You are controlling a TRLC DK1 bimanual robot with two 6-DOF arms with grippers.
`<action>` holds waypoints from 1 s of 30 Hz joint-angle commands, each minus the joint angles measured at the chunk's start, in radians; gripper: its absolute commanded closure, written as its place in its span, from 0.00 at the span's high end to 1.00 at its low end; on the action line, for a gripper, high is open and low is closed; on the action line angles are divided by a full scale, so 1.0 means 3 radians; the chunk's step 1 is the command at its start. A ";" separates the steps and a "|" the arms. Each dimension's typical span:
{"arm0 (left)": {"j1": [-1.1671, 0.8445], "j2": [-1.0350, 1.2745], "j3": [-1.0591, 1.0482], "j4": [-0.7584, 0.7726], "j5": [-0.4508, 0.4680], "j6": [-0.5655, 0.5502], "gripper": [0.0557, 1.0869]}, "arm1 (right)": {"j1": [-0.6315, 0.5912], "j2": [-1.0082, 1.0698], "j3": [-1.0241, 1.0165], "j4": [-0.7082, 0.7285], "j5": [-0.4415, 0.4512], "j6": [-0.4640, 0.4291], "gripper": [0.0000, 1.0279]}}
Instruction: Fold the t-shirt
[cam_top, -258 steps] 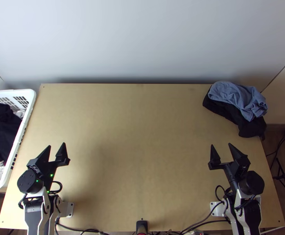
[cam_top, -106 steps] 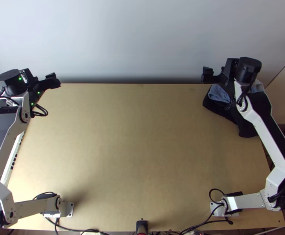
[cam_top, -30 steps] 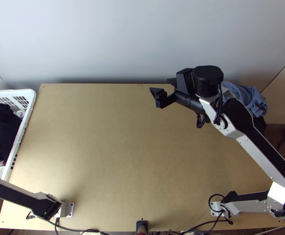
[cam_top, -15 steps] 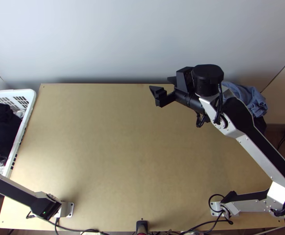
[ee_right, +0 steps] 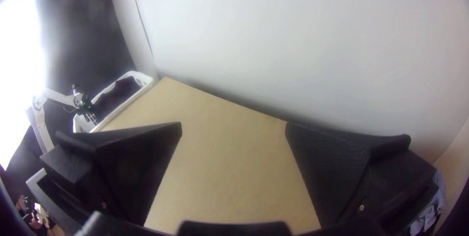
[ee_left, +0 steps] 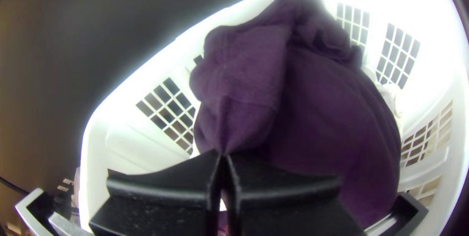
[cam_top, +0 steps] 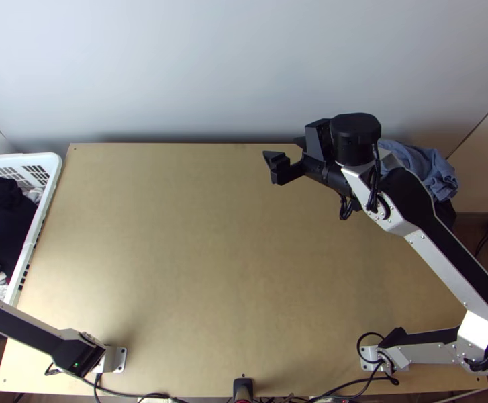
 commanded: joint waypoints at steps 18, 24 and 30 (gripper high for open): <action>-0.0611 -0.2031 0.0566 -0.2008 0.0351 -0.0426 0.04 | -0.0022 -0.0218 -0.0320 0.0043 0.0007 0.0022 0.96; -0.1158 -0.2194 0.1113 -0.2698 0.0341 -0.0814 0.04 | -0.0038 -0.0454 -0.0652 0.0043 0.0007 0.0022 0.96; -0.2273 -0.2276 0.1481 -0.3215 0.0009 -0.1428 0.04 | -0.0079 -0.0801 -0.1240 0.0058 0.0002 0.0079 0.96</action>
